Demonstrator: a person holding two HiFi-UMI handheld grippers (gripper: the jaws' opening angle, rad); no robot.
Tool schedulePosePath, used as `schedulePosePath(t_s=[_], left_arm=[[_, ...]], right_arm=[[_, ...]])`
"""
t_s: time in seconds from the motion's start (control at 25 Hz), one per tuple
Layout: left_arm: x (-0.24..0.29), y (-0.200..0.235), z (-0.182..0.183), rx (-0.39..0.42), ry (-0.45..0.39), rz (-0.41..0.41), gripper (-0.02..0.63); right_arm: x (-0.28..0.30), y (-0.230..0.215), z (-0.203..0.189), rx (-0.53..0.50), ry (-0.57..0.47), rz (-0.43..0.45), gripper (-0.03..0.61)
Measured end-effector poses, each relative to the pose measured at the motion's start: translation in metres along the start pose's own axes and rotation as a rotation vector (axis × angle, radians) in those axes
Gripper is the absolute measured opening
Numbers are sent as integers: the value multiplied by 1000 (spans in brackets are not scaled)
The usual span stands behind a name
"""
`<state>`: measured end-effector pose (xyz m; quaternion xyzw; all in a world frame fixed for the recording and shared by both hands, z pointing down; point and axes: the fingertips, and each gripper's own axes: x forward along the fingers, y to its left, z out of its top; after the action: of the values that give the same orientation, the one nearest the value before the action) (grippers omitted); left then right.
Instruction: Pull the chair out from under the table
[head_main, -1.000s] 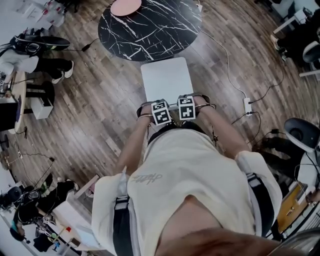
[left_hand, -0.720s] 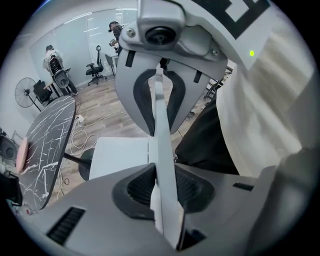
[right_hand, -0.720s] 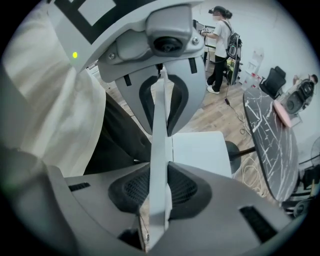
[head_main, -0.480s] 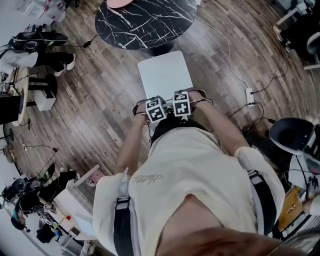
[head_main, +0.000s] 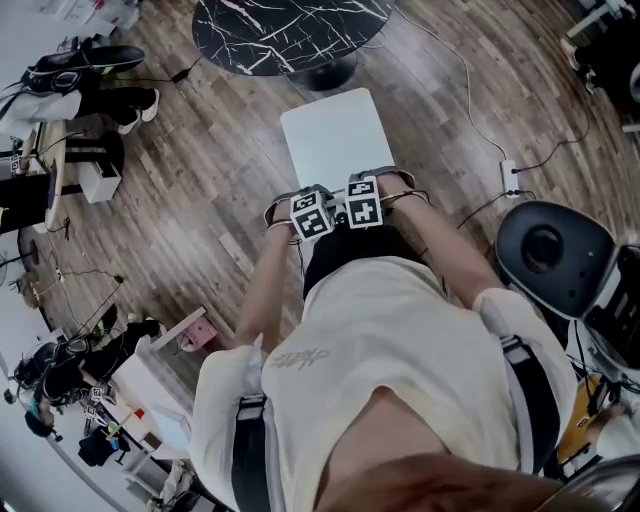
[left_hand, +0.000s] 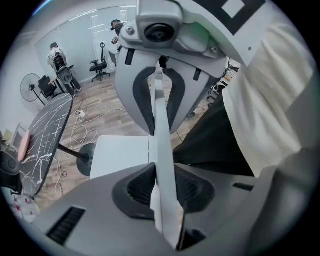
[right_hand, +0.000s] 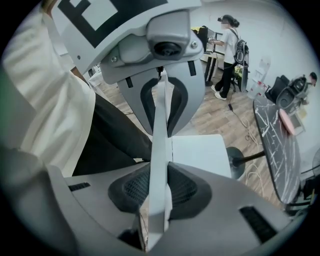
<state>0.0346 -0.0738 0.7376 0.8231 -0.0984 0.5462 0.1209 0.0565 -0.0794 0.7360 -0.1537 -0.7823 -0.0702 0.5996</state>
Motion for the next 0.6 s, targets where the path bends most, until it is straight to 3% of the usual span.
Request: schedulePosePath(t_s=[0.6], left_arm=[[5,-57,-1,8,-10,-21,94]], right_arm=[[6,58,-1,24,16,17,92]])
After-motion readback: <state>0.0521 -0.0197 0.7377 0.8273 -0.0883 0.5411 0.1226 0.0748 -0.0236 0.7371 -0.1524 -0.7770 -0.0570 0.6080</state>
